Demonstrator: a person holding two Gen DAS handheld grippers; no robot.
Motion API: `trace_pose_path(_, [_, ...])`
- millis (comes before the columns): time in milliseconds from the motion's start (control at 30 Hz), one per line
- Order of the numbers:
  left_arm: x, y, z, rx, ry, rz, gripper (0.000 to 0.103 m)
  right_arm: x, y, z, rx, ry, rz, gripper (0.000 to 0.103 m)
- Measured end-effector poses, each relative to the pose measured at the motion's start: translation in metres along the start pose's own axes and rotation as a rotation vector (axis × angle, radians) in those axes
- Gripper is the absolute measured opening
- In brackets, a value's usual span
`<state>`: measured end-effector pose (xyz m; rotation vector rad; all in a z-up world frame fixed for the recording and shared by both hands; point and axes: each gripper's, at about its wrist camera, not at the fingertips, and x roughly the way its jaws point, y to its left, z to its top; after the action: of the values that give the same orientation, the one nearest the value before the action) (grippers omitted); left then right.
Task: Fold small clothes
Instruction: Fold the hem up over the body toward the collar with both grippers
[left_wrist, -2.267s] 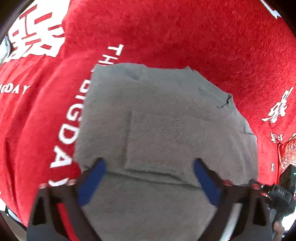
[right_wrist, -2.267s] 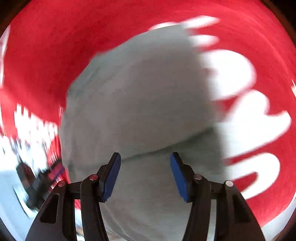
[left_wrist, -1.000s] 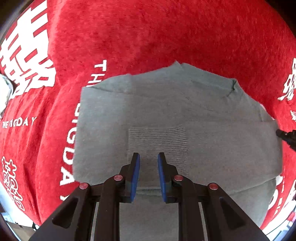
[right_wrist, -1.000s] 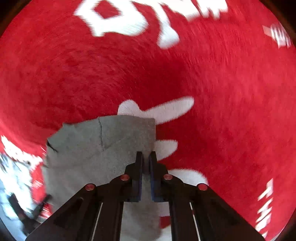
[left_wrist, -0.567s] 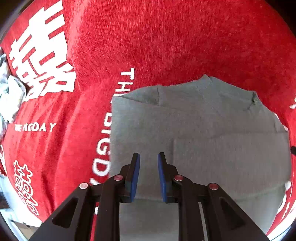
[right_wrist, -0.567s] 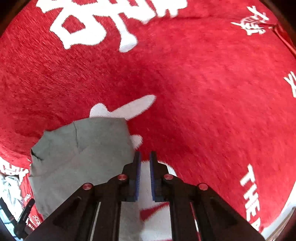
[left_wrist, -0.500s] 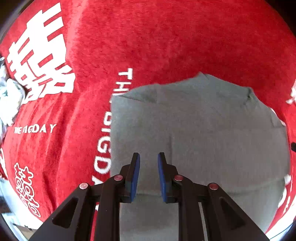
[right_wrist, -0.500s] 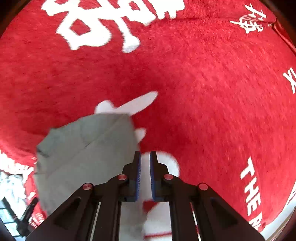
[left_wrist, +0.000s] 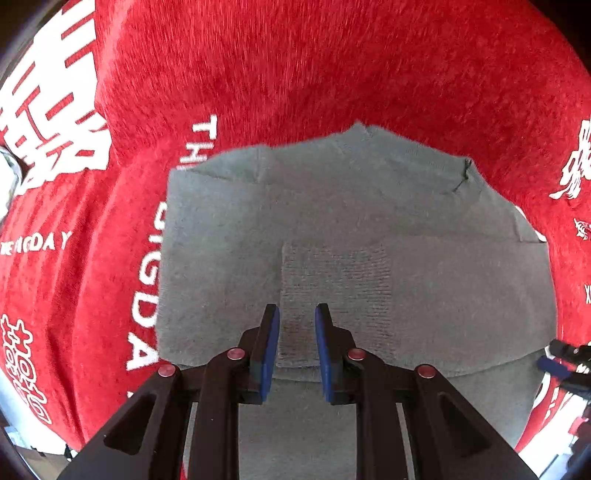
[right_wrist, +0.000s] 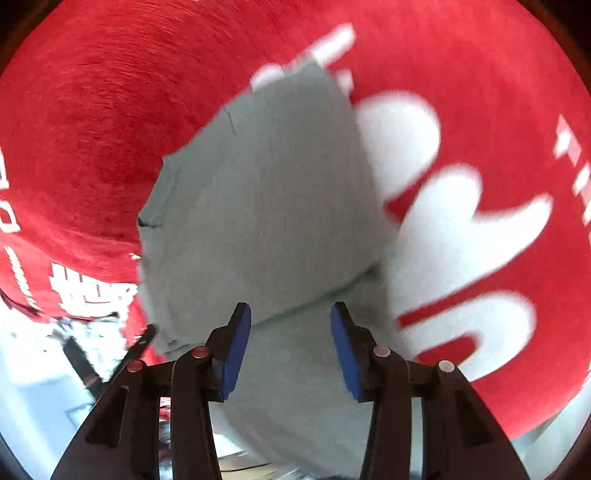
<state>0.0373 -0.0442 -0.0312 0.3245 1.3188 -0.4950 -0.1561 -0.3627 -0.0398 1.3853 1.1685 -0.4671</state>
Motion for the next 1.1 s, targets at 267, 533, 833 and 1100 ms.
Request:
trace_pose_path(267, [0.008,-0.004,-0.019,0.049,0.012,0.043,0.022,0.027,0.003,-0.001,0.053,-0.02,0.017,0.006])
trace_pose_path(533, [-0.012,0.007,-0.027,0.009,0.008,0.068,0.034,0.03,0.02,-0.012,-0.074,0.002,-0.099,0.007])
trace_pose_path(833, [-0.034,0.006,-0.048,0.035,0.037,0.105,0.034,0.01,0.035,-0.039,-0.165,0.0,-0.198,0.008])
trace_pose_path(1100, [-0.054,0.005,-0.063,0.033,0.008,0.145,0.097,-0.002,0.05,-0.055,-0.221,-0.029,-0.246,0.03])
